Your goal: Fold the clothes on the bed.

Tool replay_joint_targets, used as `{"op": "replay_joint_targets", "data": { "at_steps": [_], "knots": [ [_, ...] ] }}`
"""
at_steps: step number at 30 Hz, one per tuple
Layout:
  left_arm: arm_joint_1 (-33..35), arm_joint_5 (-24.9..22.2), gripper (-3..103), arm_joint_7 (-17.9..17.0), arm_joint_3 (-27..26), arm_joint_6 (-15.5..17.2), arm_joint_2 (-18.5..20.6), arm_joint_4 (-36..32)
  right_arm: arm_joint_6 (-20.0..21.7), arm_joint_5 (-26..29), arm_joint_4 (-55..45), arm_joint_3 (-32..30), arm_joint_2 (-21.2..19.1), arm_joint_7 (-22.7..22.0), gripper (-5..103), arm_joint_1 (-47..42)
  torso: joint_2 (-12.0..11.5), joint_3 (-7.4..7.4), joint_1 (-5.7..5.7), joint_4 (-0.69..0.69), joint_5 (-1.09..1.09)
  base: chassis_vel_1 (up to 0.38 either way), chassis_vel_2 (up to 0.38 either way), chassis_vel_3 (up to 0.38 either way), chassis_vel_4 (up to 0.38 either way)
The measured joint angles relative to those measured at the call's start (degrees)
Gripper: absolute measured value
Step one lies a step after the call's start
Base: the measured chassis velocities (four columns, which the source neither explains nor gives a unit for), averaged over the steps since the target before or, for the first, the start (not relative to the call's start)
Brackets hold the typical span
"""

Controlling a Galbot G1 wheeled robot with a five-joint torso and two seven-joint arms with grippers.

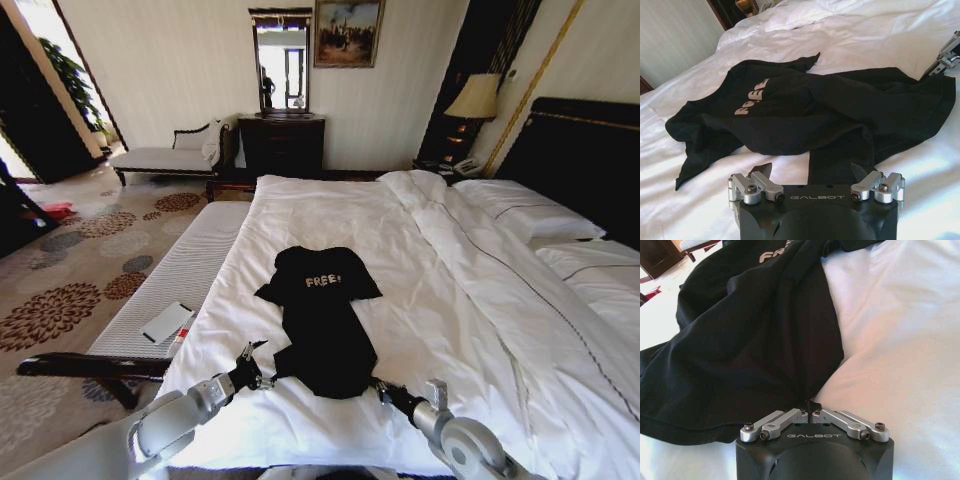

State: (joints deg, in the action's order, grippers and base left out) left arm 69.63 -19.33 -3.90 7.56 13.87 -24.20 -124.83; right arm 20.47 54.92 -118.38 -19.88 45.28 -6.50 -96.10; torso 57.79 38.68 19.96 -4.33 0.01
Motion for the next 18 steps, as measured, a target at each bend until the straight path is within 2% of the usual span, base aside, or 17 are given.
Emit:
{"op": "replay_joint_targets", "data": {
  "at_steps": [6, 13, 16, 18],
  "knots": [
    [1.6, 0.9, 90, 0.1, 1.6, 0.3, 0.2, -0.2, 0.1, 0.3, -0.6, 0.0, -0.1, -0.3, 0, 0.2, 0.0, 0.00, 0.00, 0.02, 0.00, 0.000, 0.000, 0.000, 0.000],
    [5.4, 2.5, 89, 0.4, -0.9, 0.3, 1.6, -0.9, 0.1, 0.7, 0.0, -0.1, 0.1, -0.3, 0, 0.5, 0.0, 0.00, 0.00, 0.03, -0.01, 0.000, 0.000, 0.000, 0.000],
    [4.8, 2.5, 89, 0.4, -0.9, 0.2, 1.5, -0.4, 0.1, 0.7, 0.2, 0.1, 0.4, -0.3, 0, 0.9, 0.0, 0.00, -0.01, 0.03, 0.00, 0.000, 0.000, 0.000, 0.000],
    [1.9, 2.0, 88, 0.4, 0.7, 0.2, 0.4, 1.0, 0.0, 0.8, 0.4, 0.5, 0.6, -0.3, 0, 1.3, 0.0, 0.00, 0.00, 0.01, -0.01, 0.000, 0.000, 0.000, 0.000]
  ]
}}
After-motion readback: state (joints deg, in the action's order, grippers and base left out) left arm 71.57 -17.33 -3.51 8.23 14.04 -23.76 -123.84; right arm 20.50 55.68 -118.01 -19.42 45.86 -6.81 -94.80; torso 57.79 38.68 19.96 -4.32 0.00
